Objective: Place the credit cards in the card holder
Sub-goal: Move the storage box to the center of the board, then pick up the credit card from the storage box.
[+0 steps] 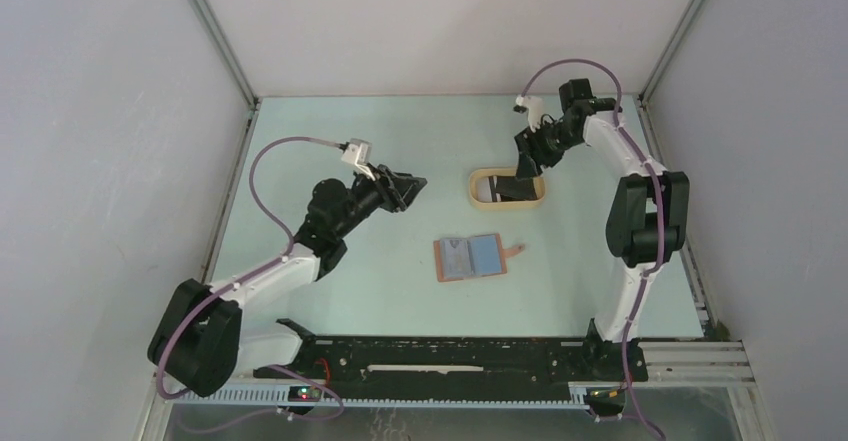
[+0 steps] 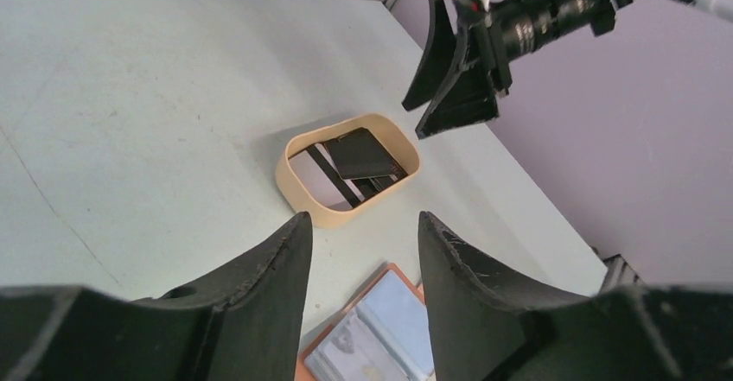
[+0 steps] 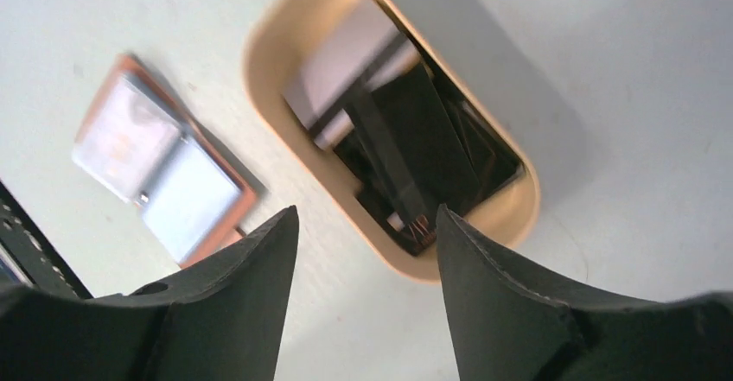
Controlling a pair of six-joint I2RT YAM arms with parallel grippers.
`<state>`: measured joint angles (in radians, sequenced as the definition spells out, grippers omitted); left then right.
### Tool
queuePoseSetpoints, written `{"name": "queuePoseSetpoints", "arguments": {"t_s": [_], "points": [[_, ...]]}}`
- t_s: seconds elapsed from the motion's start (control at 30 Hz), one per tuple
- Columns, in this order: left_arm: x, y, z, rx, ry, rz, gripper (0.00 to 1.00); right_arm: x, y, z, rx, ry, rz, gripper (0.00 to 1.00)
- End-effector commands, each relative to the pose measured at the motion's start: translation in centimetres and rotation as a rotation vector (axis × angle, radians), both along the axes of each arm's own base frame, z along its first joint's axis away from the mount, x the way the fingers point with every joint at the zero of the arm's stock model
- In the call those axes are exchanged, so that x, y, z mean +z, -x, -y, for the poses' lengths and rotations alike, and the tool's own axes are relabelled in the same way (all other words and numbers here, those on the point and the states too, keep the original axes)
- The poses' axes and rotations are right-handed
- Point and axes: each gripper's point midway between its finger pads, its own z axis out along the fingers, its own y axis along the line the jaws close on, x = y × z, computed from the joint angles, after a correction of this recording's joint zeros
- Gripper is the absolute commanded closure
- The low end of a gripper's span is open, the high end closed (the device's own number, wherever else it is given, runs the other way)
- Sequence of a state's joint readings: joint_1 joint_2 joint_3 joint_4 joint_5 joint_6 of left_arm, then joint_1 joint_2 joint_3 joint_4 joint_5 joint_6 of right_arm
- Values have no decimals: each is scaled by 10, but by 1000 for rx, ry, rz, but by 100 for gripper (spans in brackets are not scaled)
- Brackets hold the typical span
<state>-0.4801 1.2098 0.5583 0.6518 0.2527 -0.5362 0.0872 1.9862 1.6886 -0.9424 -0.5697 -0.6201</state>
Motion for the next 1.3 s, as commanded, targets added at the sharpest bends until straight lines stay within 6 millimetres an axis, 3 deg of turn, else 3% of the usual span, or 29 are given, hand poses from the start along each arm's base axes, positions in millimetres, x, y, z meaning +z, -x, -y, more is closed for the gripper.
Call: {"name": "queuePoseSetpoints", "arguments": {"t_s": [0.0,0.1,0.27,0.4,0.57,0.83,1.1,1.27], "points": [[18,10,2,35,-56,160,44,60,-12,-45,104,-181,182,29],[16,14,-1,84,-98,192,37,48,-10,-57,101,-134,147,25],[8,17,3,98,-119,223,30,30,-11,-74,182,17,241,20],[2,17,4,91,-128,223,29,4,-26,-68,106,90,122,22],[-4,22,1,93,-102,230,29,-18,-20,-65,57,129,55,20],[-6,24,2,84,-94,229,28,-40,-21,-55,-13,194,0,18],[-7,23,4,79,-93,228,28,-57,-24,-58,-55,208,-31,8],[-8,23,4,79,-95,227,28,-78,-20,-57,-54,299,-31,6]]}}
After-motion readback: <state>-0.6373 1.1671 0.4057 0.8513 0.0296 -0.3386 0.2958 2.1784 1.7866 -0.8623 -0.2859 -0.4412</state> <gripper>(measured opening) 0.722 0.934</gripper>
